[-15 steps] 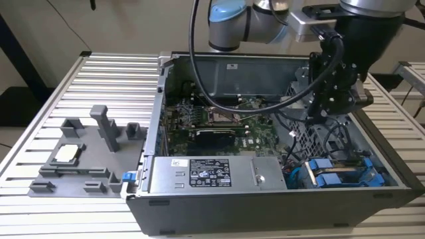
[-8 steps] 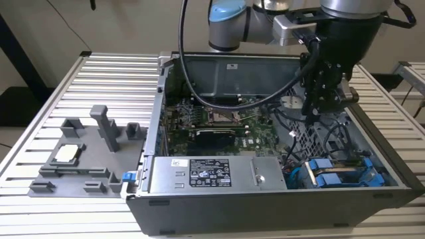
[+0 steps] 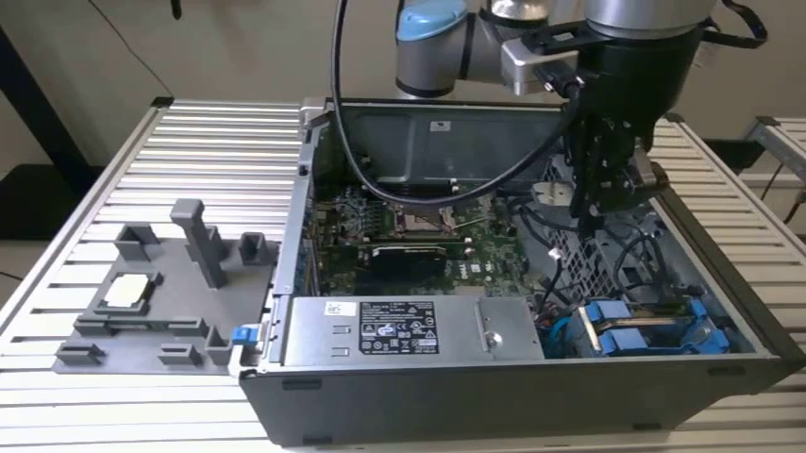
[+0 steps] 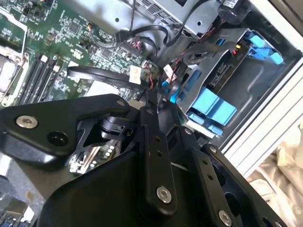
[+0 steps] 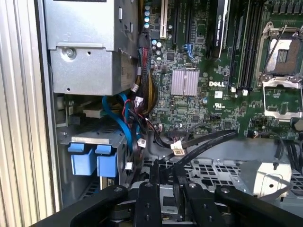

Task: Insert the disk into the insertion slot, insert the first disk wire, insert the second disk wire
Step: 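Insert the second disk wire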

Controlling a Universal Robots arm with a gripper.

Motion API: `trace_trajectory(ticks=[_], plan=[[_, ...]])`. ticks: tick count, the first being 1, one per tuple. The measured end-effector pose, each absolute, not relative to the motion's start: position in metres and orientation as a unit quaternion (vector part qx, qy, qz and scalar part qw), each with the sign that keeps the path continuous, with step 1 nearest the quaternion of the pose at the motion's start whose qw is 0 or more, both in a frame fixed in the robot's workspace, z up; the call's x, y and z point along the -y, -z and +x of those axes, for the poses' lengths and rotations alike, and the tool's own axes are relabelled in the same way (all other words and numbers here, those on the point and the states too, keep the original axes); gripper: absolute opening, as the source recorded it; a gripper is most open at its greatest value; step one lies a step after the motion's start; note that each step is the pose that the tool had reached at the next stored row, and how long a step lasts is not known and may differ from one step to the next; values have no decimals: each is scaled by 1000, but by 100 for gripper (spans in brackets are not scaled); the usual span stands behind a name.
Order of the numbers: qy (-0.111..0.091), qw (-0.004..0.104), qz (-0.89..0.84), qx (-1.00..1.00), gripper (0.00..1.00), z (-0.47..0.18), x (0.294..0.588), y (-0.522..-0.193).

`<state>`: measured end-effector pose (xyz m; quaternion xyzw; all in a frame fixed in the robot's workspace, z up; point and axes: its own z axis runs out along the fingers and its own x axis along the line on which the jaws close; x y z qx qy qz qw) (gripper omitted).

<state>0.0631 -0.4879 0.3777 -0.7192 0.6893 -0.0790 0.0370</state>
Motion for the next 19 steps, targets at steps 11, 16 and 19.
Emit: trace_trajectory(ticks=[11, 16, 19], plan=[[114, 40, -719, -684, 27, 54, 486, -371], [123, 33, -719, -683, 27, 51, 485, -366], [124, 34, -719, -683, 27, 50, 484, -365]])
